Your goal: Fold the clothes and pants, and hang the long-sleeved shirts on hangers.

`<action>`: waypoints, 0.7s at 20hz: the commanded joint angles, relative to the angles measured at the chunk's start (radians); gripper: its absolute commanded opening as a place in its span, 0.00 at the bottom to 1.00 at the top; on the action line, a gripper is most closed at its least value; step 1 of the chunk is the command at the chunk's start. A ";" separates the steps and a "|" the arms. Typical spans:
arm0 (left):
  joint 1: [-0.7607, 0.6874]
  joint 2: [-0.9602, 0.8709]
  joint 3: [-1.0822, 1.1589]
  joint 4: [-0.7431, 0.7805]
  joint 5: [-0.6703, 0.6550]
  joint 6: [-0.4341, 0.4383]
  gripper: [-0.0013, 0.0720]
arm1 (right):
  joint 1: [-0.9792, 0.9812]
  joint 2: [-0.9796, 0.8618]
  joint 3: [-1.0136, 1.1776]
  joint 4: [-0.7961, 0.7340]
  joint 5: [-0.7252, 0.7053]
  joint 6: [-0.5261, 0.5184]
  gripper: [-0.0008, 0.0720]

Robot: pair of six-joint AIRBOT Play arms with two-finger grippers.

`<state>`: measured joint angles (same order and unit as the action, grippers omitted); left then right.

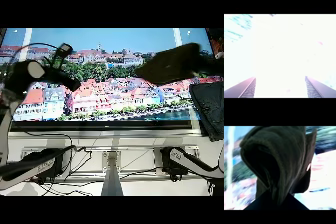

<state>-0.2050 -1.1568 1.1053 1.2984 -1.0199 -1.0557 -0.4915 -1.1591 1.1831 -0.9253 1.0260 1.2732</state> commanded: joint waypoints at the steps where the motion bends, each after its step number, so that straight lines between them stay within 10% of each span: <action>1: 0.001 0.101 0.012 0.010 0.014 0.001 0.95 | -0.242 0.103 0.017 -0.248 -0.013 0.218 0.07; 7: 0.001 0.116 0.011 0.010 0.014 0.001 0.95 | -0.628 0.146 0.011 -0.443 0.172 0.423 0.08; 10: 0.001 0.116 0.010 0.010 0.014 0.001 0.95 | -0.687 0.129 -0.002 -0.440 0.222 0.425 0.97; 14: 0.001 0.116 0.010 0.010 0.014 0.001 0.95 | -0.560 0.122 -0.003 -0.429 0.187 0.373 0.95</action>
<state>-0.2050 -1.0416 1.1156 1.3083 -1.0061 -1.0550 -1.0985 -1.0321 1.1820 -1.3426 1.2068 1.6718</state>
